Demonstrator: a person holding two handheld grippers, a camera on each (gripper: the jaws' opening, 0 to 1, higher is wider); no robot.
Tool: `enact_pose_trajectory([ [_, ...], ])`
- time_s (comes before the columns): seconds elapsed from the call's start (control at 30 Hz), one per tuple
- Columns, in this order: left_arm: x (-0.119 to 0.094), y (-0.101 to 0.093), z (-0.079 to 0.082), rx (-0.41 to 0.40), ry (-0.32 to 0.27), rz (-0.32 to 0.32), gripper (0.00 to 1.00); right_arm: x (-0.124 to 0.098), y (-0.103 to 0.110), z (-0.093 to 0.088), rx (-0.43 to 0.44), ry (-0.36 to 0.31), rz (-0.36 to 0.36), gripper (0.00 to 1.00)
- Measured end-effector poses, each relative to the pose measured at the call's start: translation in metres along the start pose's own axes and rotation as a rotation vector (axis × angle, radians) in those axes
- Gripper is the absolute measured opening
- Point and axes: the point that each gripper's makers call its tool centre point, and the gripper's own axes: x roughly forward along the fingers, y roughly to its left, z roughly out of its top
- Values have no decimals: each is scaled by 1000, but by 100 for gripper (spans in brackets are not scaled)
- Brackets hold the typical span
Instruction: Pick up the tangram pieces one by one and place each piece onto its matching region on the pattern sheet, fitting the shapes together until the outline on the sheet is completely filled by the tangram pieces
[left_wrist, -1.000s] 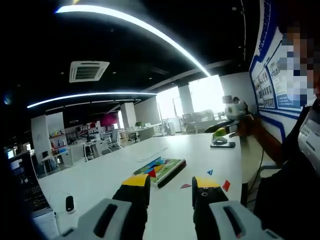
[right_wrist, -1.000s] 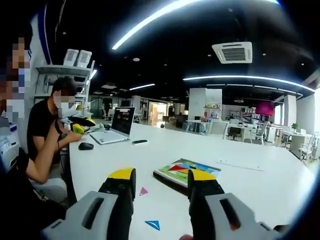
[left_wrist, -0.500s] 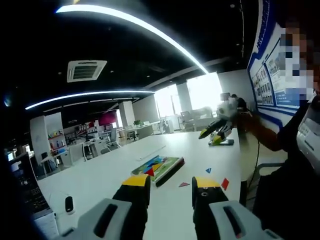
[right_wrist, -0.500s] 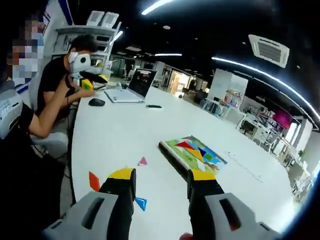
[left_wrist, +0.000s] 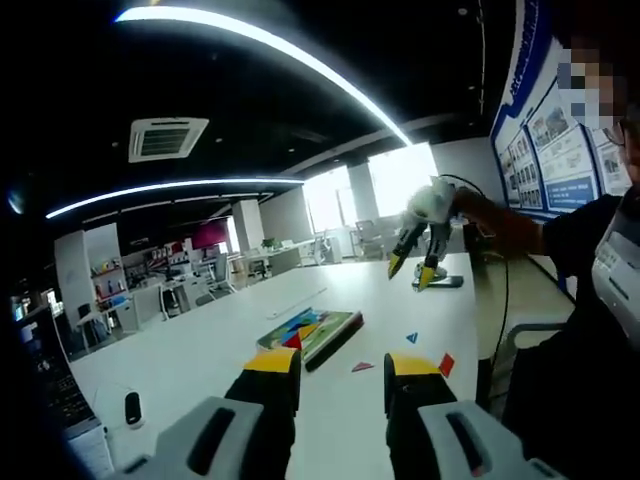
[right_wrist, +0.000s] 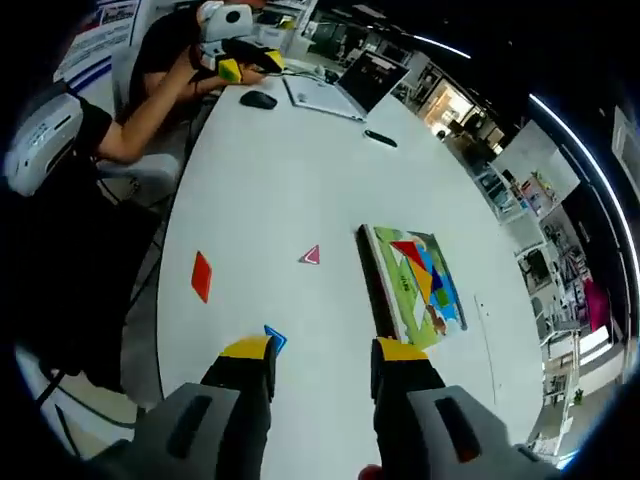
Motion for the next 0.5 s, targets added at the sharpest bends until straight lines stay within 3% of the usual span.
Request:
enact_pose_trajectory([
  [0.2,4,-4,-1,0,7,-18,35,16,5,-14,-44,140,122,35],
  [0.37,7,1,-7,-17,25,-25,35,33,14,-23,-64,214,184,35],
  [0.5,7,-3,-11,-16,38,-39,35,48,25,-18,-79,229,222,35],
])
